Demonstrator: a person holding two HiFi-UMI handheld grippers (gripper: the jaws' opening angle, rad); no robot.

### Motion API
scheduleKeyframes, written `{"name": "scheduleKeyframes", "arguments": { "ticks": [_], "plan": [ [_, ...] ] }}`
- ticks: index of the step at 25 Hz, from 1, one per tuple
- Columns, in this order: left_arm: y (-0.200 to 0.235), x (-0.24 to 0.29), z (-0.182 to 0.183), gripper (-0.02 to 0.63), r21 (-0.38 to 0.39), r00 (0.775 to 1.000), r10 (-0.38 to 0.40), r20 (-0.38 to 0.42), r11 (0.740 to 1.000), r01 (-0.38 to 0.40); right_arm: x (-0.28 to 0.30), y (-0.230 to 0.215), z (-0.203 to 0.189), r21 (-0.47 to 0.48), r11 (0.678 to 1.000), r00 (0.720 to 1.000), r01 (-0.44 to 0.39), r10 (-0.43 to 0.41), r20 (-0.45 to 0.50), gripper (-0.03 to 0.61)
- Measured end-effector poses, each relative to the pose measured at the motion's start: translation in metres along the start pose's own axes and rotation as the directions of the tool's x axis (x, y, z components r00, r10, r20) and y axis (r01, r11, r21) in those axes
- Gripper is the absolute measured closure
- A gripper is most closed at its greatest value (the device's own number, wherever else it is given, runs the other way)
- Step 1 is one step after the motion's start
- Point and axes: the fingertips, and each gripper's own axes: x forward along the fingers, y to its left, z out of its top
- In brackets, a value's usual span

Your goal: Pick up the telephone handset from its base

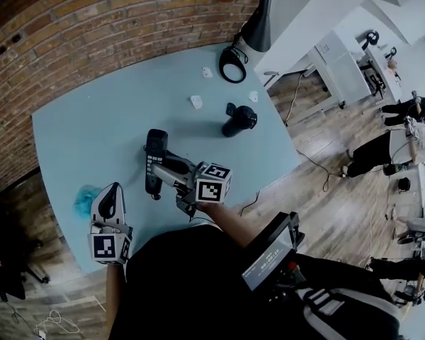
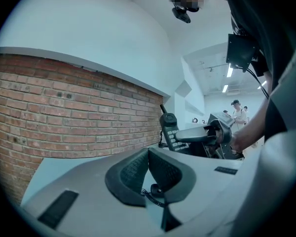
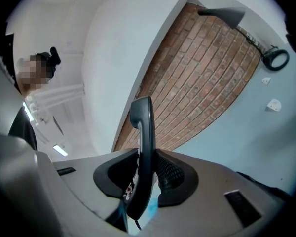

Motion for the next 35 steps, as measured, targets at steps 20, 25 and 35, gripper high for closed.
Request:
{"name": "scheduleKeyframes", "arguments": {
  "ticks": [20, 25, 35],
  "plan": [
    [-0.001, 0.011, 0.009, 0.597, 0.014, 0.999, 0.004, 0.046, 1.000, -0.005, 0.006, 0.019, 0.031, -0.530, 0.823, 0.978, 0.203, -0.195, 0.072, 0.448],
    [-0.001, 0.012, 0.016, 0.597, 0.015, 0.999, 0.008, 0.047, 1.000, -0.009, 0.007, 0.025, 0.037, -0.640, 0.719, 0.959, 0.272, -0.254, 0.123, 0.447],
    [-0.003, 0.014, 0.022, 0.597, 0.016, 0.998, 0.002, 0.060, 1.000, -0.003, 0.006, 0.023, 0.040, -0.724, 0.602, 0.932, 0.337, -0.325, 0.164, 0.447]
  ]
}}
